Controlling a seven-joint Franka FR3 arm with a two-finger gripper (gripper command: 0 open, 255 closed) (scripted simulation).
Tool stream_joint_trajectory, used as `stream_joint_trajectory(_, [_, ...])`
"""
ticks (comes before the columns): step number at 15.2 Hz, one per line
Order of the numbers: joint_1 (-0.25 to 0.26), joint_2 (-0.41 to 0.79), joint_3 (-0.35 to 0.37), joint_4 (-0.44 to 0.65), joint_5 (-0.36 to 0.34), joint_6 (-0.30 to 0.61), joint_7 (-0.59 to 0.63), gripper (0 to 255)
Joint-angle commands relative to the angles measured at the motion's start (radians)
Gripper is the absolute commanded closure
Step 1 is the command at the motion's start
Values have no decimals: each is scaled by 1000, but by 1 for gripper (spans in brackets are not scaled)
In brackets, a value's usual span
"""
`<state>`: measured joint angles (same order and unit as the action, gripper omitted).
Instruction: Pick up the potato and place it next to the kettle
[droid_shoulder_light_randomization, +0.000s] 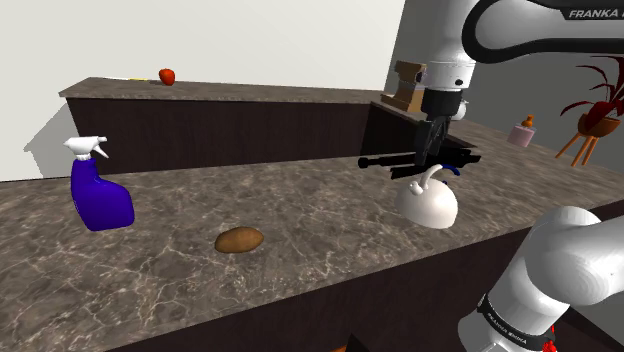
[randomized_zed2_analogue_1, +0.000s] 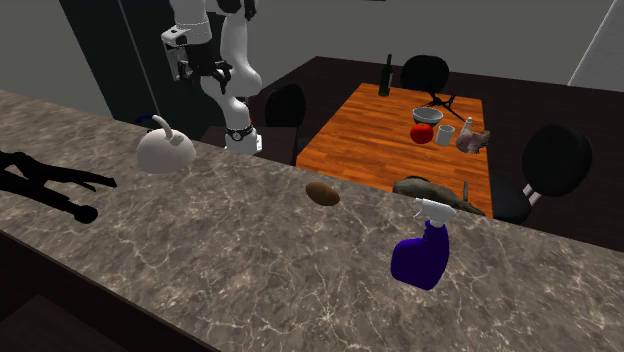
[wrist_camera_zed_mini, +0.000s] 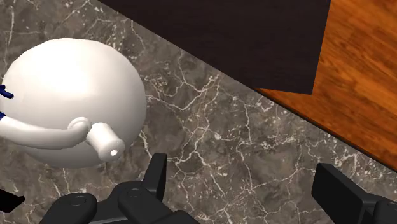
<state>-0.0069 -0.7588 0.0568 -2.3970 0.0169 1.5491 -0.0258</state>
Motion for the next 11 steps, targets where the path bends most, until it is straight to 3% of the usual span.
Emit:
stream_joint_trajectory(1, [0,0,0,0,0,0,0,0])
stream_joint_trajectory(11, [82,276,103,49,67,254,4,0])
